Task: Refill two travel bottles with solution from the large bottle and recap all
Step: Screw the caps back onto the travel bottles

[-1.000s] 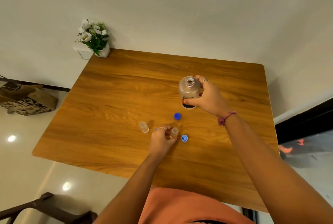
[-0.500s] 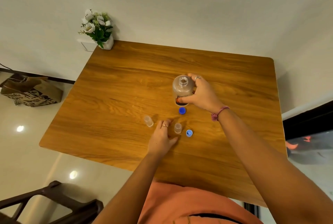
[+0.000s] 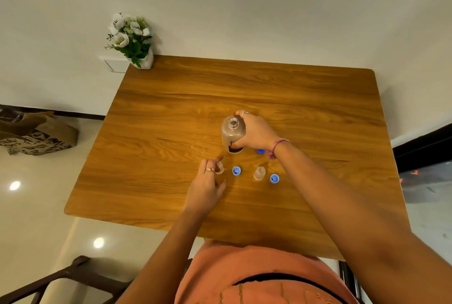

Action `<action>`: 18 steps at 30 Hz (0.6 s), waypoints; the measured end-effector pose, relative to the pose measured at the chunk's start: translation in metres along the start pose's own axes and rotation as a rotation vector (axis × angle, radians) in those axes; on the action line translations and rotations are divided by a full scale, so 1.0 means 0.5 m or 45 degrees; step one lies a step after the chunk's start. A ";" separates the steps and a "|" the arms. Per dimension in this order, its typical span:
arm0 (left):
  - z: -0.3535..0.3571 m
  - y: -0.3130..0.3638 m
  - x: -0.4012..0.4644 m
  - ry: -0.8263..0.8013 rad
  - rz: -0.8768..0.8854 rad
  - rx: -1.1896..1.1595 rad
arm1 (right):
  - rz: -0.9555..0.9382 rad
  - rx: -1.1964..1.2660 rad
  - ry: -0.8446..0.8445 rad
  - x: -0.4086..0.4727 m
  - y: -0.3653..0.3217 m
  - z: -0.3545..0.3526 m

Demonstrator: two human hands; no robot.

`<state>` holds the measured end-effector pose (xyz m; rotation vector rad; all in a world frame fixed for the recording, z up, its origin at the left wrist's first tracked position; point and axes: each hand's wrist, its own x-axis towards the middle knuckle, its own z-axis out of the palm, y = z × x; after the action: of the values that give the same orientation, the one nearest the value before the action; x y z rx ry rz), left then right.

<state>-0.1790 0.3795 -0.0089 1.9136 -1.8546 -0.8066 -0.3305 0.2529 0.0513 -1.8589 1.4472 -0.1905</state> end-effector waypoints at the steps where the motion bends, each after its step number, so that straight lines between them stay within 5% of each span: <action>1: -0.008 -0.008 0.002 0.003 0.006 -0.006 | 0.015 -0.007 -0.004 0.002 -0.003 0.004; 18: -0.069 -0.098 0.062 -0.148 0.179 -0.091 | 0.313 -0.236 0.063 -0.030 -0.034 0.020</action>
<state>-0.1198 0.3480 -0.0172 1.7047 -1.9747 -0.9425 -0.3173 0.2721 0.0602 -1.8101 1.7629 0.0190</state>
